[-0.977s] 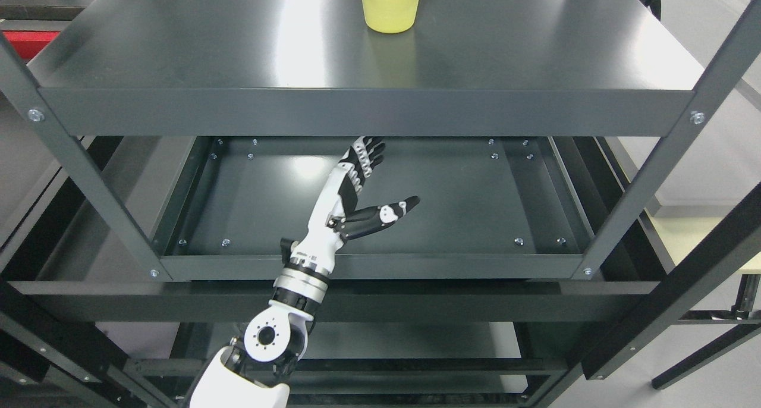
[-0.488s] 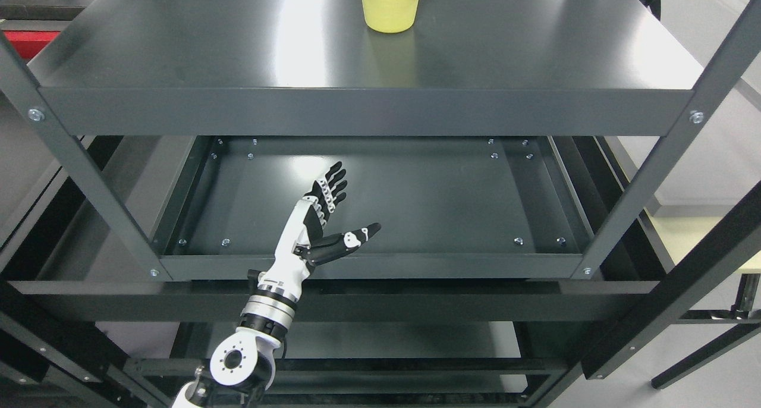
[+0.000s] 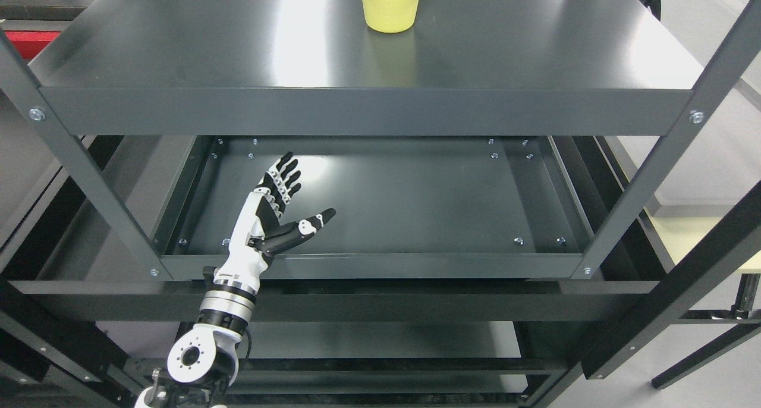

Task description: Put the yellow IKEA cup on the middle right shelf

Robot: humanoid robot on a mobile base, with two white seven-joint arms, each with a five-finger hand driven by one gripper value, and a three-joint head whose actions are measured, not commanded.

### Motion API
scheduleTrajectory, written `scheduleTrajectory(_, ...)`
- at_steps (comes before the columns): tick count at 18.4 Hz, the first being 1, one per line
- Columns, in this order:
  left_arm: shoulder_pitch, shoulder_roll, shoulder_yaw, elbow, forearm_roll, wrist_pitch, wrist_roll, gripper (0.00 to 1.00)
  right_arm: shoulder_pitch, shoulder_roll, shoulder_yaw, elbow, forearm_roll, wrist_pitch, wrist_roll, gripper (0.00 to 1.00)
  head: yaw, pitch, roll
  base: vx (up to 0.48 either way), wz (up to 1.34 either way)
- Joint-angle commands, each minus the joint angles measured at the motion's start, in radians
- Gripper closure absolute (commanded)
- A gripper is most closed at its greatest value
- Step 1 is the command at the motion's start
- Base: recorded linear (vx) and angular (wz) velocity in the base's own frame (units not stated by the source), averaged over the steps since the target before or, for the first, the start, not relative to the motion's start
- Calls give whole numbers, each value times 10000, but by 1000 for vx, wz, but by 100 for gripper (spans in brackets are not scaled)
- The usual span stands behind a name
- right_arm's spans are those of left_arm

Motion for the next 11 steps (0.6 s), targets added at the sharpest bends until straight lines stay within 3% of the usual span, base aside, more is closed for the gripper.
scheduleTrajectory(1,11,175,830,-377,-6,102,33,1,138,-175,169,0,-245,8,7,1,0,0,0,0,0)
scheduleTrajectory(11,42,175,907,-377,-6,102,18,1,138,-175,169,0,-245,8,7,0,0,0,0,0,0)
